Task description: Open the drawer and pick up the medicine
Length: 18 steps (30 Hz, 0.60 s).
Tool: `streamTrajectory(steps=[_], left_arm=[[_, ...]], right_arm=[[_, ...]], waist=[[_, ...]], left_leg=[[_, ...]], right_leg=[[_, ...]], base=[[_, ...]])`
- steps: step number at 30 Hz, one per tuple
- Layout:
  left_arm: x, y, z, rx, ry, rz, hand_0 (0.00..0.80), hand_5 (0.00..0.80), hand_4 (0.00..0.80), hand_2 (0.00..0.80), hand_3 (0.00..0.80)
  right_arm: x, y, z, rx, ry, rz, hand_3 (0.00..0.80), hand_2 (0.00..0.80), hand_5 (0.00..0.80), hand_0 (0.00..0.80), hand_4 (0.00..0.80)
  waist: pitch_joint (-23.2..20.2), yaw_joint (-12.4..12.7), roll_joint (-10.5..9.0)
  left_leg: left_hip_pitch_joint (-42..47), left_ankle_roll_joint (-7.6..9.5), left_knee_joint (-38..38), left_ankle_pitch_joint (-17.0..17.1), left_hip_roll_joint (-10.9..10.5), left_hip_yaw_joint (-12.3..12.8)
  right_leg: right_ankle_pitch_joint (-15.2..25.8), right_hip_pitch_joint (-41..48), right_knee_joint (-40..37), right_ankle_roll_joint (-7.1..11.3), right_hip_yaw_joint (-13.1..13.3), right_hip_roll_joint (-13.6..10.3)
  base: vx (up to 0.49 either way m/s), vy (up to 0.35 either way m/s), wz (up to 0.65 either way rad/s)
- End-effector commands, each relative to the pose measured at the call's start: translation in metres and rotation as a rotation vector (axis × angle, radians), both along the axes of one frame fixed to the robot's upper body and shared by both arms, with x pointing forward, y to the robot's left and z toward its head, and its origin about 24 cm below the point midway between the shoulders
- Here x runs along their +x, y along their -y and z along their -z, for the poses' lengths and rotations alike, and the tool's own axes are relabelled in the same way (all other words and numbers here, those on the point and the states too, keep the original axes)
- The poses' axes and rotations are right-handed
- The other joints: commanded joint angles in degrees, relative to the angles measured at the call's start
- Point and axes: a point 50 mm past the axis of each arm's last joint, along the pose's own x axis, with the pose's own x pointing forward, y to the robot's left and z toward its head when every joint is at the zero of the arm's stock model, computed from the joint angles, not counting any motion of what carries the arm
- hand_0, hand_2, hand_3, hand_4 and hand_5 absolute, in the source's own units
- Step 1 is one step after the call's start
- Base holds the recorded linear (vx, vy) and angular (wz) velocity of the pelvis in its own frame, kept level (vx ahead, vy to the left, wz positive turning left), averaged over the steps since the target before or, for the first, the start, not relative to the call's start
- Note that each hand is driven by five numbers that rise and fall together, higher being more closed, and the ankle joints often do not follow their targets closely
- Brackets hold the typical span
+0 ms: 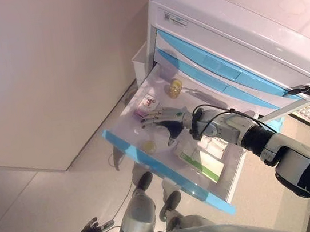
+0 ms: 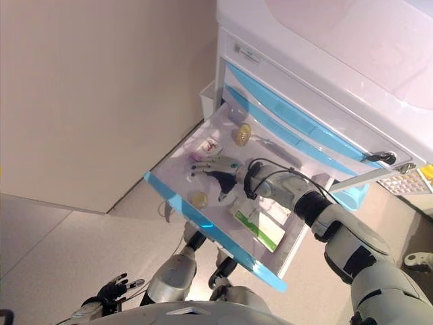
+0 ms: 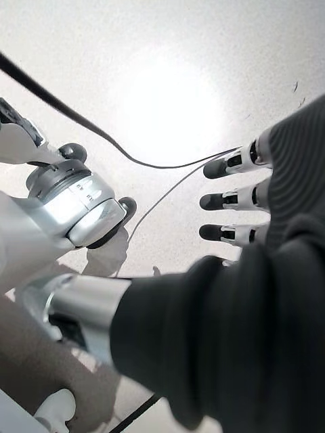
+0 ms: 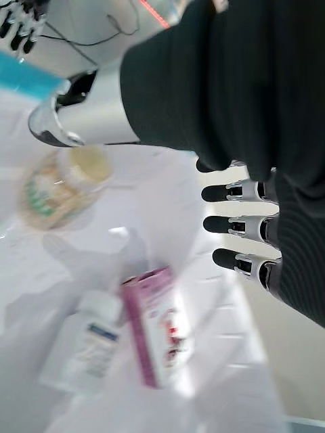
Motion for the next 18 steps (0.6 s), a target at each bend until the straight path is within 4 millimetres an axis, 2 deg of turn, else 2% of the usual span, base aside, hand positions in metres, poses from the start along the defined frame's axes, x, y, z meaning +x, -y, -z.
streamTrajectory(steps=[1,11,18], left_arm=[[-0.006,0.002,0.002,0.003,-0.033,0.061,0.0,0.0,0.0,0.0,0.0],[0.001,0.003,0.001,0.004,-0.007,0.085,0.0,0.0,0.0,0.0,0.0],[0.005,0.005,0.0,-0.002,-0.001,0.095,0.0,0.0,0.0,0.0,0.0]], right_arm=[[-0.008,-0.025,-0.001,0.042,0.025,-0.101,0.0,0.0,0.0,0.0,0.0],[-0.007,-0.022,0.028,-0.017,-0.022,-0.024,0.0,0.0,0.0,0.0,0.0],[-0.006,-0.025,0.033,-0.005,-0.019,0.008,0.0,0.0,0.0,0.0,0.0]], waist=[[-1.8,0.7,-0.04],[-2.1,1.0,0.14],[-2.1,0.6,0.66]], left_leg=[[-1.1,-0.62,-1.9,-1.8,-2.0,0.1],[-1.3,-0.21,-2.1,-1.9,-2.1,-0.3],[-1.8,0.1,-2.3,-1.6,-2.2,-0.3]], right_leg=[[-4.8,1.5,5.1,2.13,3.2,0.3],[-4.7,1.1,5.1,2.45,3.2,0.1],[-4.1,0.4,4.9,2.67,3.1,0.0]], base=[[0.002,0.005,0.09],[0.003,-0.001,0.03],[0.0,0.0,0.0]])
